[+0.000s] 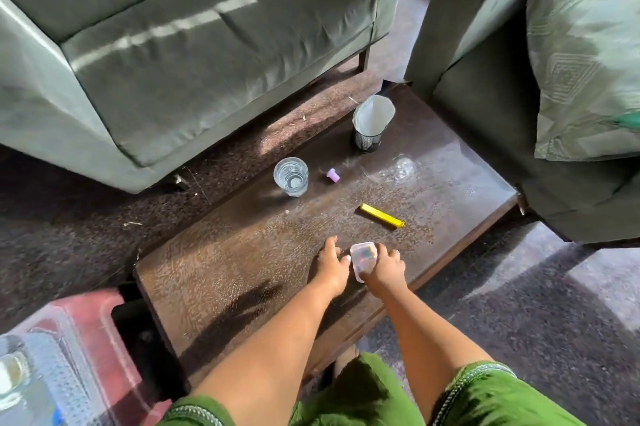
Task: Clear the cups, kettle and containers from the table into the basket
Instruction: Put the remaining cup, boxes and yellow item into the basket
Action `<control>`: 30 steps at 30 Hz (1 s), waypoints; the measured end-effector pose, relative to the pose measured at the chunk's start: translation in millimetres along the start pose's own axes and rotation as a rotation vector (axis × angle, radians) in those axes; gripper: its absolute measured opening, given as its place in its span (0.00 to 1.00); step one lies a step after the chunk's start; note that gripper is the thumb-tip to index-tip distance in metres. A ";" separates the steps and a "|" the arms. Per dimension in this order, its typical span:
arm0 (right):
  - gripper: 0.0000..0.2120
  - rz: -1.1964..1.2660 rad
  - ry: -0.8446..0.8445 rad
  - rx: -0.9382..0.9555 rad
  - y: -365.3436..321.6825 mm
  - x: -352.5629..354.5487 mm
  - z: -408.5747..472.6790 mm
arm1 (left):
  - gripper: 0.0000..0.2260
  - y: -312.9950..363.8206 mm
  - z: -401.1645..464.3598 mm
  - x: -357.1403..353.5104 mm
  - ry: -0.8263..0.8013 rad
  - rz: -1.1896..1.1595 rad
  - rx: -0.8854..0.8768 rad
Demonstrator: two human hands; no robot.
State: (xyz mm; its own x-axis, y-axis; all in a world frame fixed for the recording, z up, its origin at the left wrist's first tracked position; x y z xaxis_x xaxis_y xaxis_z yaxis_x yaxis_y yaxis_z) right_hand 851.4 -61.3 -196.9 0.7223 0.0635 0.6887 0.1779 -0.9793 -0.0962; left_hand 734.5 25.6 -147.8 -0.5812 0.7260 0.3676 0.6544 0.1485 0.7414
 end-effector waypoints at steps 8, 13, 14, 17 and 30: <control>0.30 -0.139 0.079 0.039 -27.7 -25.4 5.8 | 0.22 -32.3 8.5 4.4 0.007 -0.022 0.050; 0.29 0.291 -0.070 0.049 -53.9 -13.4 -9.3 | 0.24 -39.0 -0.6 27.7 0.055 -0.175 0.203; 0.29 0.418 -0.104 0.061 -61.5 -9.0 -18.1 | 0.28 -42.5 -5.6 32.8 0.064 -0.245 0.275; 0.28 0.766 -0.297 0.027 -81.0 -9.9 -47.3 | 0.30 -40.0 -21.3 50.2 0.148 -0.568 0.406; 0.17 0.598 -0.448 0.163 -159.1 -20.2 -183.1 | 0.10 -52.8 -96.4 200.0 0.521 -0.700 0.177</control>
State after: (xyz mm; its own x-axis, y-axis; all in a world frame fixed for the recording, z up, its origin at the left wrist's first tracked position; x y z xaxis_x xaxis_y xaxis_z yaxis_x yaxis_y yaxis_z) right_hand 686.2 58.1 -63.8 0.9226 -0.3624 0.1319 -0.2574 -0.8333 -0.4893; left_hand 537.1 98.2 -59.3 -0.9939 0.0388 0.1030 0.1064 0.5768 0.8099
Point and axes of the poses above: each hand's wrist, its own z-axis towards the middle knuckle, its own x-axis out of the back of the hand, y = z × x, the point moved 8 cm from there along z, towards the middle knuckle, and after that the axes turned 15 degrees about -x, right-handed, at the moved point
